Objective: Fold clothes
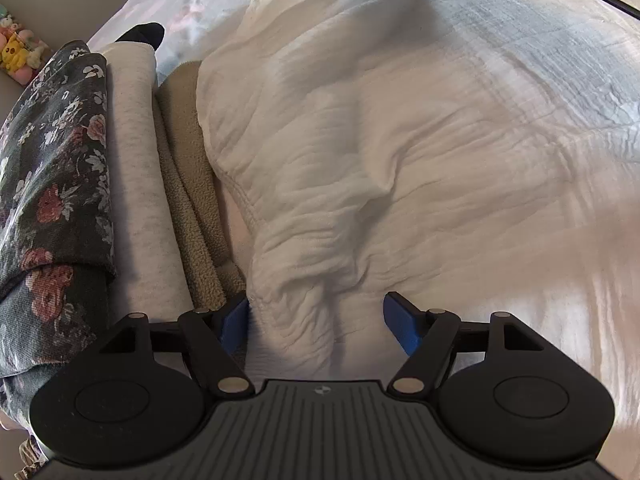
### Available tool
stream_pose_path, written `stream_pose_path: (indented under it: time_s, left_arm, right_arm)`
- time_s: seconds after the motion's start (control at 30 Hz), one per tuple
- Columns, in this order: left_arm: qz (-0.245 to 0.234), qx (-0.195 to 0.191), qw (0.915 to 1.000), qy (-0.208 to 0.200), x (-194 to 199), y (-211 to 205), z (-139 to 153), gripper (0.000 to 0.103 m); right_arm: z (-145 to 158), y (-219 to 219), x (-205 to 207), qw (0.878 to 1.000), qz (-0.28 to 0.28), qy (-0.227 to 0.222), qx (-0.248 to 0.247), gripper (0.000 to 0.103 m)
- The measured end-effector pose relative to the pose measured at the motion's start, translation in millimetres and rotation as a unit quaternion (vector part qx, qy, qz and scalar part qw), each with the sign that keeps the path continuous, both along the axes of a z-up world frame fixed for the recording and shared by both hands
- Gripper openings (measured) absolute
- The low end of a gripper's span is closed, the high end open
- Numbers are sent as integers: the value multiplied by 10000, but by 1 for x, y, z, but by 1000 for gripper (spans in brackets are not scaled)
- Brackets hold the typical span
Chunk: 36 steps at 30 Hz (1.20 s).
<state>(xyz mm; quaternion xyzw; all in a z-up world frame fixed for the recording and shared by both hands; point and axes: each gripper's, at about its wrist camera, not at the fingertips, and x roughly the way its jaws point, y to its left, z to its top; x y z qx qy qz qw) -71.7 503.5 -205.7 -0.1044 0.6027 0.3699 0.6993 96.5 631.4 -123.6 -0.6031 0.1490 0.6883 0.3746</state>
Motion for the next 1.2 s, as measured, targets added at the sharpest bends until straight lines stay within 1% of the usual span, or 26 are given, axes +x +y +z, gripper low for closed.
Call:
stream_pose_path:
  time_s: [0.17, 0.3, 0.4, 0.47, 0.5, 0.53, 0.67, 0.73, 0.8, 0.83, 0.87, 0.93, 1.0, 1.1, 1.2]
  left_arm:
    - [58, 3, 9998, 169, 9, 1, -3, 70]
    - [53, 14, 9997, 236, 12, 1, -3, 70]
    - [51, 17, 9997, 250, 13, 1, -3, 71]
    - [42, 22, 9997, 240, 13, 1, -3, 71]
    - [35, 27, 9997, 233, 13, 1, -3, 71]
    - [32, 27, 9997, 225, 13, 1, -3, 71]
    - [22, 32, 9998, 204, 13, 2, -3, 71]
    - [22, 29, 9998, 172, 12, 3, -3, 71]
    - [26, 28, 9999, 150, 11, 3, -2, 72]
    - [24, 31, 9999, 145, 11, 3, -2, 72]
    - [22, 34, 9999, 140, 11, 3, -2, 72]
    - [20, 43, 9999, 148, 11, 3, -1, 72]
    - [16, 57, 9999, 154, 12, 3, -1, 72]
    - [12, 73, 9999, 149, 11, 3, 0, 72]
    - [10, 95, 9998, 167, 12, 2, 1, 71]
  right_arm:
    - [-4, 20, 9, 9999, -29, 157, 53, 30]
    - [-1, 40, 19, 9979, -323, 547, 131, 32]
    - [-4, 56, 23, 9962, -547, 624, 261, 32]
    - [-8, 65, 22, 9966, -535, 553, 281, 33]
    - [-10, 69, 21, 9970, -514, 507, 280, 38]
    - [-12, 72, 20, 9971, -499, 494, 283, 41]
    - [-25, 81, 16, 9979, -484, 391, 184, 42]
    - [-30, 80, 12, 9986, -392, 347, 113, 36]
    - [-31, 78, 6, 9991, -246, 338, 41, 15]
    - [-29, 75, 4, 9995, -135, 300, 20, 11]
    - [-25, 72, 3, 9996, -85, 272, 50, 9]
    - [-11, 66, 4, 9992, -79, 317, 214, 9]
    - [11, 56, 4, 9981, -75, 454, 421, 9]
    - [42, 29, -2, 9961, 179, 533, 674, 9]
    - [60, -9, -11, 9936, 555, 465, 862, 9]
